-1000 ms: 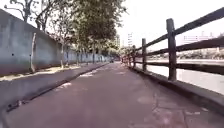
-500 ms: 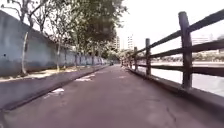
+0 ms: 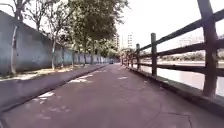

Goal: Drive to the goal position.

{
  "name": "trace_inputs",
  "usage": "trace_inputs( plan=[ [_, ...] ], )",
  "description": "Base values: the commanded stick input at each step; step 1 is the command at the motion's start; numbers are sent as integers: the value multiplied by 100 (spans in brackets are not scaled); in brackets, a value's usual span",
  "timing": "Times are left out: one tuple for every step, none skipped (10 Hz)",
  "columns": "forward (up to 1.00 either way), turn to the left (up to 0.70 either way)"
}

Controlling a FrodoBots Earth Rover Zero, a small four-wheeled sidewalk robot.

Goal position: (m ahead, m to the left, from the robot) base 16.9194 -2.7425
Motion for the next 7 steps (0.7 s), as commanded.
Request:
trace_inputs(
  plan=[
    [100,1],
    [100,1],
    [100,1],
    [100,1],
    [100,1],
    [100,1],
    [100,1]
  ],
)
